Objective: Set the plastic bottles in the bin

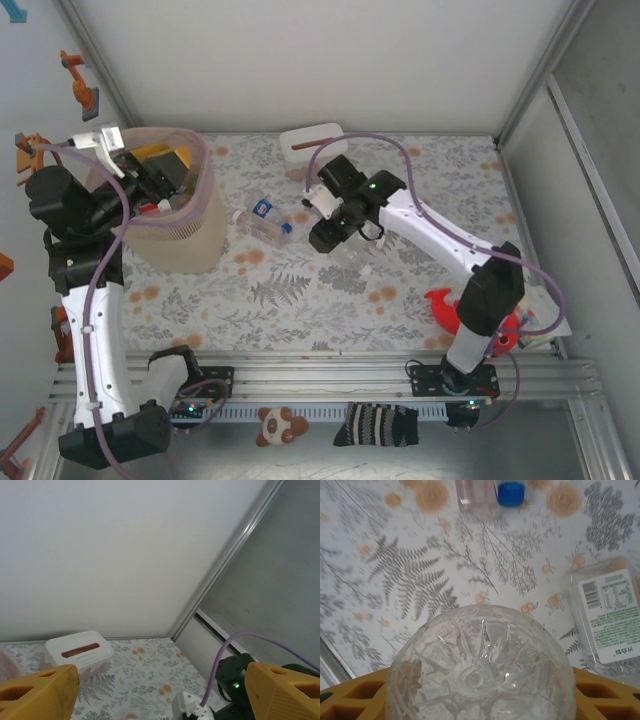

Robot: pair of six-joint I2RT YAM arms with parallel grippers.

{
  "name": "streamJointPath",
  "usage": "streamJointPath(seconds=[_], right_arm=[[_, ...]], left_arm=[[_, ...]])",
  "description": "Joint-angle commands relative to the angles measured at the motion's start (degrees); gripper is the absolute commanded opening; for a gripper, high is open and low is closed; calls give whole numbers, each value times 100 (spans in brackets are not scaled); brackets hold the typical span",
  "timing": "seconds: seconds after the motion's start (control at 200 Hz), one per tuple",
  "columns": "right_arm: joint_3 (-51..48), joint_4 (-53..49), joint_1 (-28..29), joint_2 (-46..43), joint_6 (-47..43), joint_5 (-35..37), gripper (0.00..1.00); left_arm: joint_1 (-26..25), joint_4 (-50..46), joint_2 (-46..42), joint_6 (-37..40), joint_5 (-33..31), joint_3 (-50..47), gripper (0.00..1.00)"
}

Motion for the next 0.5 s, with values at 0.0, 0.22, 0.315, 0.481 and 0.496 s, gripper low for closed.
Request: streamJointPath(seconds=[0.0,0.22,0.315,0.481,0.496], right_arm=[[18,517,-24,-530,480,-362,58],[-247,1460,-25,-1419,693,-542,57],[-329,1771,-24,-1716,657,-492,57],[-585,2394,-25,-2190,544,-486,55],[-608,2441,-24,-2219,545,-484,55]], left_arm=[[-224,268,76,72,22,86,85],[-1017,88,381,293,1,334,83],[-1492,40,565,443,21,447,83],[-2264,-88,841,868,100,628,83],[-2349,-88,860,916,110,638,83]])
